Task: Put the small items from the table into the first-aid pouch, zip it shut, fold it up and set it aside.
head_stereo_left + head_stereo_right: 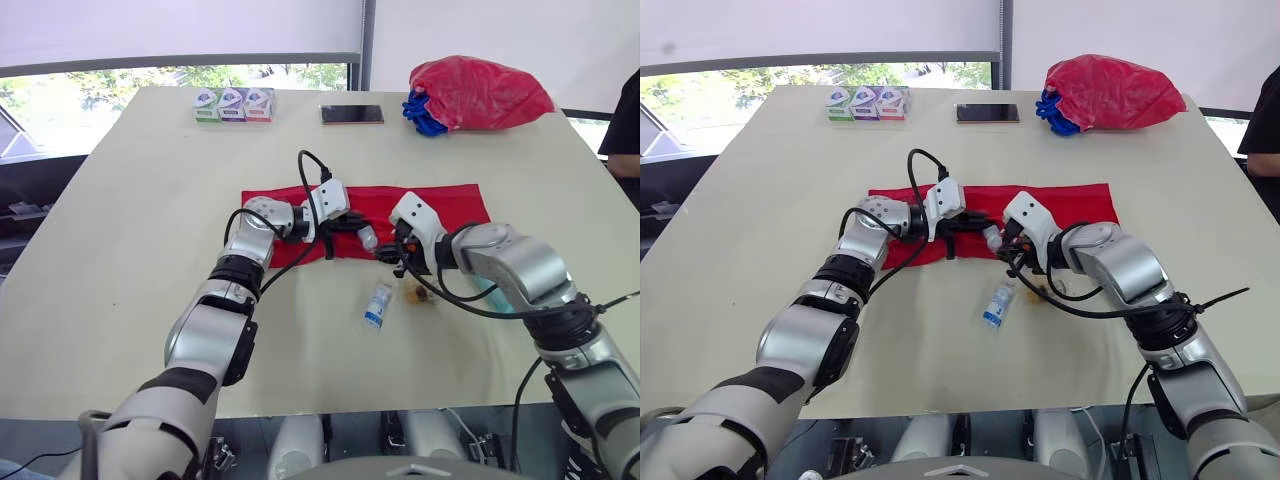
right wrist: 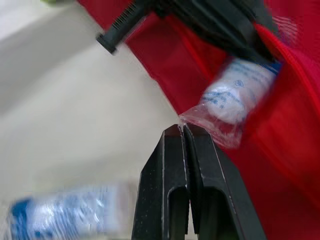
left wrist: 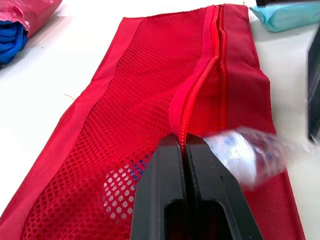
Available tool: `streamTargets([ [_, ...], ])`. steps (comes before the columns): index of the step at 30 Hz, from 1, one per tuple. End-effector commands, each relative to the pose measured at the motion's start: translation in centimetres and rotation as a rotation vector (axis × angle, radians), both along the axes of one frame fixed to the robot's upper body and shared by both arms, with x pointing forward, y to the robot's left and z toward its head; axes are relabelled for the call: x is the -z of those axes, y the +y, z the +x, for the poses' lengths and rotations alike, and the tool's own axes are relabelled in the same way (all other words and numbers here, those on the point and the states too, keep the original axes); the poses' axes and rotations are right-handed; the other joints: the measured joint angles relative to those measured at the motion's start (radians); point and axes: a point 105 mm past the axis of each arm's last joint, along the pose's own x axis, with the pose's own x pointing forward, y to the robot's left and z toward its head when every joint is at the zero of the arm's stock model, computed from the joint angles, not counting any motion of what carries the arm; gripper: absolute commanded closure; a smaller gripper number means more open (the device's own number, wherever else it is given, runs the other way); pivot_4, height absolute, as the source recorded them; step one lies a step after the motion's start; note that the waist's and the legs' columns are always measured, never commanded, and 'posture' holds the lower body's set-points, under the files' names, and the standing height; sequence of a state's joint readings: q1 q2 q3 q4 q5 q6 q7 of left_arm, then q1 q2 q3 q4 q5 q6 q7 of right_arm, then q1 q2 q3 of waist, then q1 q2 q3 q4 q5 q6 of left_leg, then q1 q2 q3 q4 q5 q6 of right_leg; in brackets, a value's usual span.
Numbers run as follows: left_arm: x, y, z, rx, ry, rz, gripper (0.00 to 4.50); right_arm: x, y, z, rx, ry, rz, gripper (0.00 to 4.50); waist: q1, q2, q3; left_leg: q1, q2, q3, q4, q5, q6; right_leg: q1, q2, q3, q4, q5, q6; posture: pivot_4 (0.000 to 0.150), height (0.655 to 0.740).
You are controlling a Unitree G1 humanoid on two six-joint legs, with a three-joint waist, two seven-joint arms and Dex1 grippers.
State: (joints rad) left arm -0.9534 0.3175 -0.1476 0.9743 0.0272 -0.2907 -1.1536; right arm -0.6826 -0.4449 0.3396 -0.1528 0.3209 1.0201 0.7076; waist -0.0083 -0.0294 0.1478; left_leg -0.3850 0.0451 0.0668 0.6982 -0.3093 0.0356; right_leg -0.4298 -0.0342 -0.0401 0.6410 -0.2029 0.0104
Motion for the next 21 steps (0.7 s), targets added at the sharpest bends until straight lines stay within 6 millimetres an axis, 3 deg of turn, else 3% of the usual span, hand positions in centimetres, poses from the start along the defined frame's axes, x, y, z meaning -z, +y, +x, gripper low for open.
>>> streamTargets([
  [1,-1.2,0.0,0.2,0.002,-0.039,-0.02,4.5,-1.4,-0.4,-0.3,-0.031,-0.059,0.017,4.41,0.001,0.0,0.0,0.0,0.0,0.0,0.0,0.0,0.0,0.0,0.0,0.0,0.0,0.0,0.0,0.15,0.74],
  [2,-1.1,0.0,0.2,0.0,-0.038,-0.019,4.5,-1.6,-0.6,-0.6,-0.048,-0.065,0.019,4.41,0.001,0.0,0.0,0.0,0.0,0.0,0.0,-0.001,0.001,0.0,-0.001,0.0,-0.001,0.0,0.0,0.15,0.74],
  [5,-1.1,0.0,0.2,0.0,-0.037,-0.019,4.5,-1.5,-1.3,-1.4,-0.09,-0.056,-0.003,3.66,0.0,0.0,0.0,0.0,-0.001,0.0,0.0,-0.001,0.002,0.0,-0.001,0.0,-0.001,0.0,0.0,0.15,0.74],
  [6,-1.1,0.0,0.2,0.001,-0.037,-0.019,4.5,-1.5,-1.5,-1.8,-0.105,-0.048,-0.01,3.14,-0.001,0.0,0.0,-0.001,0.0,0.001,0.0,-0.001,0.002,0.0,-0.001,0.0,-0.001,0.0,0.0,0.15,0.74],
  [9,-1.1,0.0,0.2,0.002,-0.036,-0.02,4.5,-1.5,-1.9,-1.7,-0.089,-0.057,-0.009,2.12,-0.002,0.0,0.0,0.0,0.0,0.001,0.0,-0.001,0.002,0.0,0.0,0.0,-0.001,0.0,0.0,0.15,0.74],
  [13,-1.1,-0.1,0.2,0.002,-0.036,-0.019,4.5,-1.4,-2.2,-1.1,-0.068,-0.075,-0.008,2.12,-0.002,0.0,0.0,0.0,0.0,0.001,0.0,-0.001,0.002,0.0,0.0,0.0,-0.001,0.0,0.0,0.15,0.74],
  [15,-1.1,-0.1,0.2,0.002,-0.037,-0.019,4.5,-1.3,-2.3,-0.3,-0.029,-0.102,-0.008,2.72,-0.002,0.0,0.0,0.0,0.0,0.001,0.0,-0.001,0.002,0.0,0.0,0.001,-0.001,0.0,0.001,0.15,0.74],
  [16,-1.1,0.0,0.2,0.002,-0.037,-0.019,4.5,-1.1,-2.3,0.0,-0.02,-0.107,-0.013,2.8,-0.002,0.0,0.0,0.0,0.0,0.001,0.0,-0.001,0.002,0.0,0.0,0.001,-0.001,0.0,0.0,0.15,0.74],
  [20,-1.2,0.0,0.2,0.001,-0.037,-0.019,4.5,-0.4,-1.9,0.8,0.001,-0.123,-0.021,4.42,-0.002,0.0,0.0,0.0,0.0,0.002,0.0,-0.001,0.002,0.0,0.0,0.001,-0.001,0.0,0.001,0.15,0.74],
  [21,-1.2,0.0,0.2,0.001,-0.037,-0.019,4.5,-0.1,-1.7,1.0,0.003,-0.125,-0.025,4.42,-0.002,0.0,0.0,0.0,0.0,0.002,0.0,-0.001,0.002,0.0,0.0,0.001,-0.001,0.0,0.001,0.15,0.74],
])
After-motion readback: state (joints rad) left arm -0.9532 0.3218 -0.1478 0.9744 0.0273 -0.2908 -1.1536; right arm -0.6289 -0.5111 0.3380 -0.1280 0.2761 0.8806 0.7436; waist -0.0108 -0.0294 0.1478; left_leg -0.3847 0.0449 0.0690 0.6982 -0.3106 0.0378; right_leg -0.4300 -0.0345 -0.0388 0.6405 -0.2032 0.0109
